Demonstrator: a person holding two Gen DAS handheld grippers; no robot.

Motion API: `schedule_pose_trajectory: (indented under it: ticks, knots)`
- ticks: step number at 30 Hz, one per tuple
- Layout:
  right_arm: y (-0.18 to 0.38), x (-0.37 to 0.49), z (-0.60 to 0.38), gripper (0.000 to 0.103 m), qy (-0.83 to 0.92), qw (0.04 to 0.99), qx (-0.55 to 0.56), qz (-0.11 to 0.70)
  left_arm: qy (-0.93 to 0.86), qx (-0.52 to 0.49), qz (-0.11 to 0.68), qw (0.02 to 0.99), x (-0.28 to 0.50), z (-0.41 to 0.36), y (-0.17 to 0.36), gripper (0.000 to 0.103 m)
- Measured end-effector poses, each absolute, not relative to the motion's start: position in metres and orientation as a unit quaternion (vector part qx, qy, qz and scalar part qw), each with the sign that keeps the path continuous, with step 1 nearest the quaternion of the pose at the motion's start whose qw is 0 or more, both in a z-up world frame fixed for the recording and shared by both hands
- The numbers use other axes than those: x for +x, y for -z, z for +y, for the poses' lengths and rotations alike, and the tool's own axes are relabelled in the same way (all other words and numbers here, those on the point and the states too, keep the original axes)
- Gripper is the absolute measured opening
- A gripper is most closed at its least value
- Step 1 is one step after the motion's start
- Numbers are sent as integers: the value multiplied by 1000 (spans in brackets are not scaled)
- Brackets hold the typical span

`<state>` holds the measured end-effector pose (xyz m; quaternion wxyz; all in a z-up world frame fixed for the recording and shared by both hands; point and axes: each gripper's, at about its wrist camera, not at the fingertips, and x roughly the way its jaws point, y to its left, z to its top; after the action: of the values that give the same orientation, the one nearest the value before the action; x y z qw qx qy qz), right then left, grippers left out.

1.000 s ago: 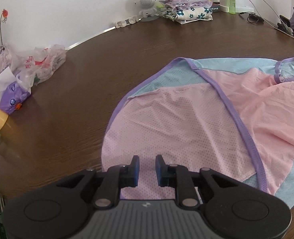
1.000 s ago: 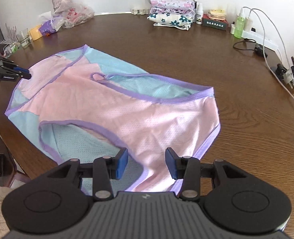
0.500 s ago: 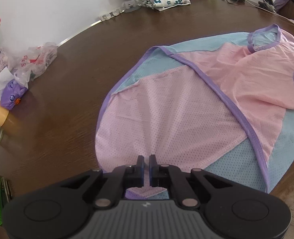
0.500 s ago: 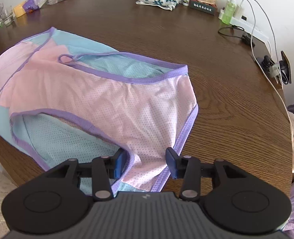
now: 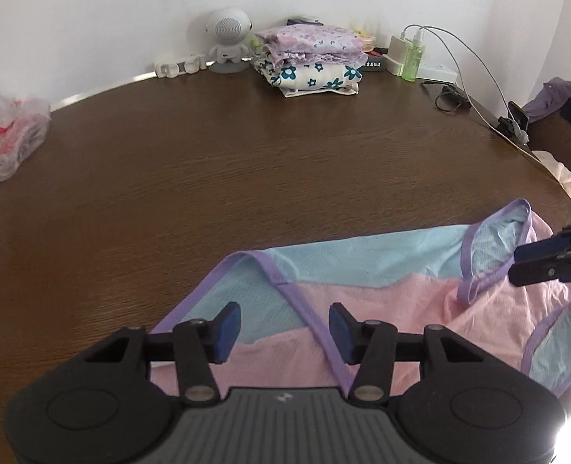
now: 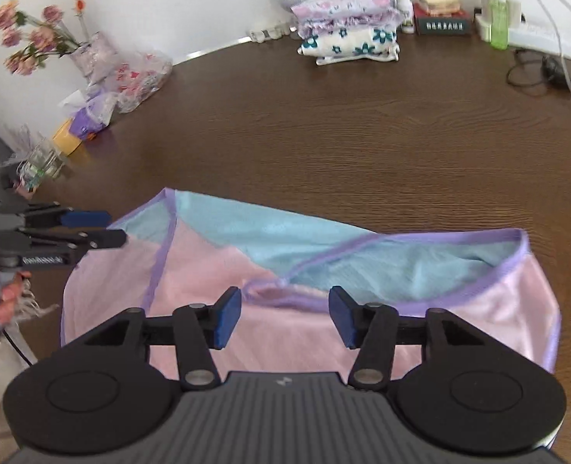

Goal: Fold clothes
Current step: 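Move both open grippers to the garment's purple-trimmed waistband edge, then close both grippers on the waistband edge and lift it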

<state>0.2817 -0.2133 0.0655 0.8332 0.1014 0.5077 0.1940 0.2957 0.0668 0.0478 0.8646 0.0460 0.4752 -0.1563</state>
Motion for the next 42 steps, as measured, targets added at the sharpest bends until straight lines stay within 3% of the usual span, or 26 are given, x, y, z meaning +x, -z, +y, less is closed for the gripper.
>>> schedule_pose_trajectory:
  ticks: [5, 9, 11, 15, 17, 24, 30, 34, 38, 42]
  knots:
    - [-39, 311, -205, 33, -172, 807, 152, 545, 155, 14, 492, 857, 329, 66, -27, 43]
    - [-28, 317, -206, 31, -160, 797, 170, 557, 149, 0, 492, 858, 336, 71, -21, 41]
    - [-25, 320, -206, 24, -161, 794, 178, 558, 147, -8, 488, 861, 337, 73, -20, 38]
    - [-21, 324, -203, 6, -163, 793, 181, 558, 143, -23, 479, 866, 340, 78, -18, 1]
    - [-23, 324, -203, 4, -163, 800, 176, 550, 142, -30, 475, 868, 341, 80, -16, 1]
    - [-53, 344, -219, 4, -150, 842, 168, 490, 122, -97, 455, 877, 342, 97, -17, 1]
    - [-35, 362, -220, 4, -163, 828, 159, 512, 109, -138, 457, 872, 345, 104, -9, 3]
    - [-32, 359, -228, 11, -163, 825, 170, 514, 116, -148, 455, 870, 344, 108, -12, 9]
    - [-30, 357, -236, 22, -159, 812, 209, 521, 121, -158, 457, 867, 345, 107, -14, 10]
    - [-20, 364, -237, 23, -152, 788, 257, 539, 116, -159, 464, 864, 350, 101, -11, 10]
